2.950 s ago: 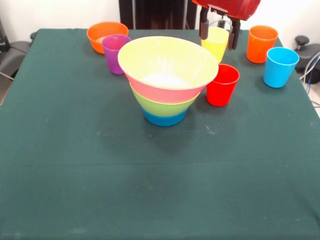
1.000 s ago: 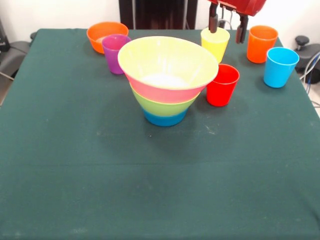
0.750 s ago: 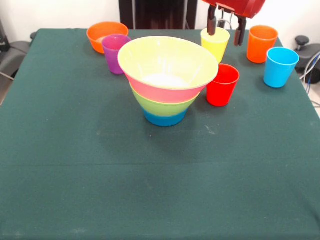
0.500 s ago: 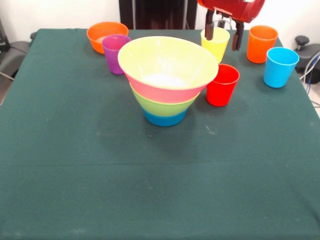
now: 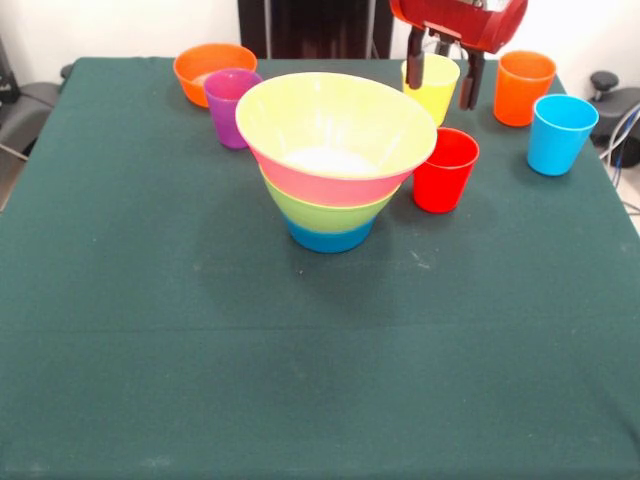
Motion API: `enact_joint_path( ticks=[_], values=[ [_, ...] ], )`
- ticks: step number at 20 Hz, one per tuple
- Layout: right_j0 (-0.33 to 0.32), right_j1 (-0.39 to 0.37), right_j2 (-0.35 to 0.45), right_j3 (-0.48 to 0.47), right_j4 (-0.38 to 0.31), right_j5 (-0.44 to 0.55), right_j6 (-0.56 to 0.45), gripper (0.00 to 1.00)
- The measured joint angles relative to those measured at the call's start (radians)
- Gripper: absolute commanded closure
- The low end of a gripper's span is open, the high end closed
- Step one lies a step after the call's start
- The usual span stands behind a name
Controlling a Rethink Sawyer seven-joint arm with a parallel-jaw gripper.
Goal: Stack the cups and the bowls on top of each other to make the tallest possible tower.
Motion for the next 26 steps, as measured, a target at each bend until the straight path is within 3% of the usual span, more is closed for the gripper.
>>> enact_joint_path(
  ticks=[26],
  values=[
    [0.004, -0.012, 0.0, 0.037, 0.02, -0.003, 0.0, 0.0]
  ],
)
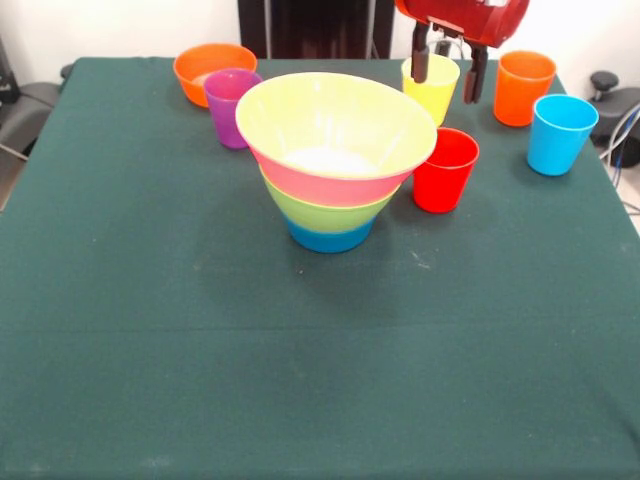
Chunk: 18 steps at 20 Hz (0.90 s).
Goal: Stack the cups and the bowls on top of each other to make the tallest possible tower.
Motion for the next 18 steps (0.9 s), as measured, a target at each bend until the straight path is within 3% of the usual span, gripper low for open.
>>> enact_joint_path(
  ticks=[18],
  values=[
    [0.024, -0.034, -0.002, 0.085, 0.006, 0.0, 0.0, 0.0]
  ],
)
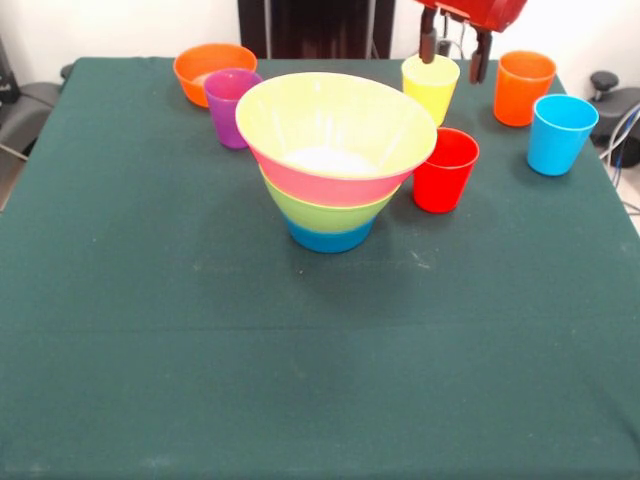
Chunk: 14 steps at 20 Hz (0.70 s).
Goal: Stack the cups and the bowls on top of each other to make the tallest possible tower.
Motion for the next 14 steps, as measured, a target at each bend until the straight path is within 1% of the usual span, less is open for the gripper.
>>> enact_joint_path(
  ticks=[7, 14],
  values=[
    [0.025, -0.015, -0.002, 0.0, 0.007, 0.0, 0.0, 0.0],
    [0.029, -0.011, -0.003, 0.003, 0.012, -0.012, 0.0, 0.0]
  ],
)
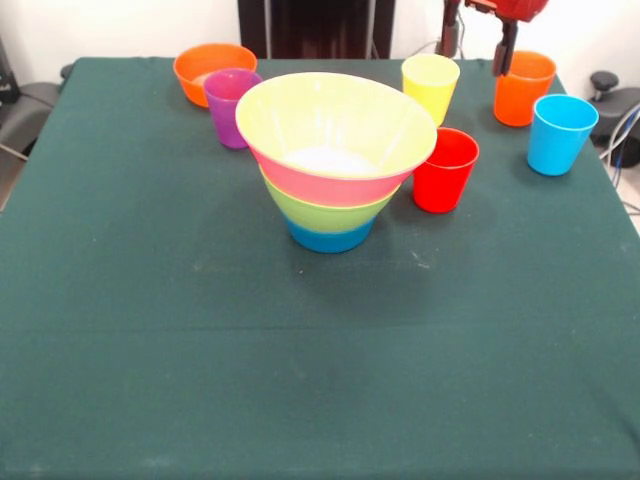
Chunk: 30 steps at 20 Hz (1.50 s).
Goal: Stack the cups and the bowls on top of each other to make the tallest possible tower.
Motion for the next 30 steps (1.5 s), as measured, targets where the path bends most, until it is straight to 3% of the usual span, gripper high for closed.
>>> enact_joint_path(
  ticks=[30],
  values=[
    [-0.004, 0.044, 0.0, 0.01, 0.0, -0.101, 0.0, 0.0]
  ],
)
